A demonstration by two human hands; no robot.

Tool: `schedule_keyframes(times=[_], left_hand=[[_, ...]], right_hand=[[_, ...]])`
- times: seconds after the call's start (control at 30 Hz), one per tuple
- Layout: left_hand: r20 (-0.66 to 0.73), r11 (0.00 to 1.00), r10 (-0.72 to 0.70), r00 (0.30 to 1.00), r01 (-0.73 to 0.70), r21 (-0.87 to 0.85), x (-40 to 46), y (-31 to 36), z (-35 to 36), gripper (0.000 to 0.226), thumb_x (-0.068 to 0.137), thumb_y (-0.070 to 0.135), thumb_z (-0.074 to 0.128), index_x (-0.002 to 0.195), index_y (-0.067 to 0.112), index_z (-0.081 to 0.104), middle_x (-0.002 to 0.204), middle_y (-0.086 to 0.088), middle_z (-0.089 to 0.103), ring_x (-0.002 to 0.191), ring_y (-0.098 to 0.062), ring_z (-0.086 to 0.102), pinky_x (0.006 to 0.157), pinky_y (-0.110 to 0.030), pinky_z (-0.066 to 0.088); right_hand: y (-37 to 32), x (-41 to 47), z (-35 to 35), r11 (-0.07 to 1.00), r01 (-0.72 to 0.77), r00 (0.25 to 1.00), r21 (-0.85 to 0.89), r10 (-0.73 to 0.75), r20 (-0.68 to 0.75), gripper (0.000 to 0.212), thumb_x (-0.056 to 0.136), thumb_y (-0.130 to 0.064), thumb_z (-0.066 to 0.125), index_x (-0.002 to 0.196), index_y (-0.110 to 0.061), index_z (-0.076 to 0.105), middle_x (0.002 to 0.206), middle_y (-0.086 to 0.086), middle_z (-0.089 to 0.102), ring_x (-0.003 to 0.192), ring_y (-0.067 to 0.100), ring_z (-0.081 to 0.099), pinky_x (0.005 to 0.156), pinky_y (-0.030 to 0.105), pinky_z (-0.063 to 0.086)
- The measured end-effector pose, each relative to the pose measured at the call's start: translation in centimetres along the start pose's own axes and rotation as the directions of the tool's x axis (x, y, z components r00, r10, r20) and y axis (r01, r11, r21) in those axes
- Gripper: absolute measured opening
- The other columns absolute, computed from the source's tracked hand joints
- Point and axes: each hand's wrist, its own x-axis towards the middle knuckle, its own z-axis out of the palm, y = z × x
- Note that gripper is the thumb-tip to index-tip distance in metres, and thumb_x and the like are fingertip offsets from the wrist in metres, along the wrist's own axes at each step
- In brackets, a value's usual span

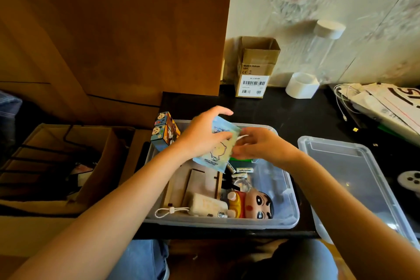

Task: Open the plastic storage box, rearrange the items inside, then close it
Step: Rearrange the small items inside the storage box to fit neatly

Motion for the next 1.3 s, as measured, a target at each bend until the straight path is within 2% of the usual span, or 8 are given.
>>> schedule_keyframes(times=[0.07,0.17,0.33,0.43,0.57,0.8,1.03,1.3], left_hand=[[-0.072,0.987,0.015,0.997,-0.003,0.163,-0.2,-0.5,-1.2,0.031,0.088,0.018,0.064,0.116,0.028,0.056,0.111,0.007,0.059,0.073,-0.003,0.055,0.063,-0.017,0.039],[-0.095,0.930,0.009,0.995,0.027,0.367,-0.8,-1.5,-2.7,0.014,0.091,0.020,0.056,0.098,0.032,0.059,0.103,0.010,0.063,0.070,-0.003,0.049,0.052,-0.017,0.029],[-0.144,0.784,-0.027,0.989,0.110,0.611,-1.2,-2.3,-4.0,0.016,0.090,0.015,0.055,0.085,0.029,0.062,0.095,0.006,0.059,0.087,-0.017,0.054,0.060,-0.027,0.032],[-0.057,0.672,0.003,0.998,0.040,0.740,-1.2,-2.7,-3.9,0.027,0.087,0.007,0.056,0.097,0.030,0.067,0.110,0.005,0.057,0.102,-0.020,0.051,0.080,-0.030,0.031],[0.105,0.772,0.080,0.991,-0.128,0.623,-1.2,-1.8,-2.3,0.031,0.088,0.004,0.053,0.105,0.026,0.066,0.119,0.004,0.055,0.108,-0.018,0.049,0.089,-0.032,0.034],[0.548,0.673,-0.143,0.824,-0.325,0.665,-0.1,-1.7,2.0,0.039,0.092,0.054,0.046,0.122,0.033,0.058,0.124,-0.003,0.056,0.120,-0.025,0.046,0.103,-0.045,0.031],[0.489,0.560,-0.155,0.858,-0.332,0.759,0.8,-2.2,4.1,0.057,0.085,0.058,0.055,0.131,0.025,0.051,0.134,-0.010,0.049,0.131,-0.030,0.035,0.111,-0.052,0.018],[0.509,0.476,-0.302,0.806,-0.335,0.813,1.7,-0.5,6.7,0.052,0.084,0.050,0.062,0.125,0.019,0.054,0.121,-0.006,0.059,0.116,-0.027,0.051,0.100,-0.043,0.033]], right_hand=[[1.2,1.0,-0.2,0.927,-0.117,0.993,-0.357,0.112,-0.034,0.026,0.086,-0.010,0.061,0.112,-0.009,0.063,0.102,0.003,0.066,0.095,0.020,0.064,0.089,0.031,0.053],[3.7,2.4,0.7,0.556,-0.177,0.979,-0.812,0.184,-0.087,0.024,0.089,-0.009,0.052,0.109,-0.002,0.064,0.111,0.011,0.064,0.099,0.025,0.060,0.087,0.028,0.050],[6.5,3.9,2.5,0.254,-0.175,0.974,-0.951,0.187,-0.129,0.029,0.087,-0.010,0.055,0.115,-0.007,0.060,0.113,0.012,0.061,0.105,0.027,0.057,0.086,0.030,0.047],[7.0,4.5,2.8,0.275,-0.211,0.974,-0.938,0.141,-0.178,0.030,0.088,-0.013,0.059,0.118,-0.011,0.058,0.115,0.010,0.060,0.105,0.026,0.057,0.087,0.031,0.050],[6.7,5.2,3.3,0.310,-0.179,0.984,-0.934,0.076,-0.163,0.028,0.090,-0.015,0.057,0.118,-0.015,0.058,0.116,0.007,0.060,0.104,0.023,0.058,0.090,0.032,0.050],[6.9,5.5,2.7,0.252,-0.251,0.966,-0.934,0.130,-0.225,0.025,0.089,-0.010,0.055,0.114,-0.009,0.060,0.117,0.009,0.061,0.107,0.025,0.059,0.090,0.034,0.048],[7.1,5.6,3.0,0.306,-0.319,0.947,-0.897,0.129,-0.293,0.022,0.090,-0.009,0.055,0.111,-0.008,0.061,0.113,0.009,0.062,0.102,0.022,0.060,0.087,0.031,0.049],[7.3,5.2,2.6,0.351,-0.339,0.941,-0.873,0.149,-0.305,0.022,0.091,-0.011,0.053,0.112,-0.008,0.061,0.114,0.009,0.063,0.104,0.023,0.060,0.087,0.029,0.047]])
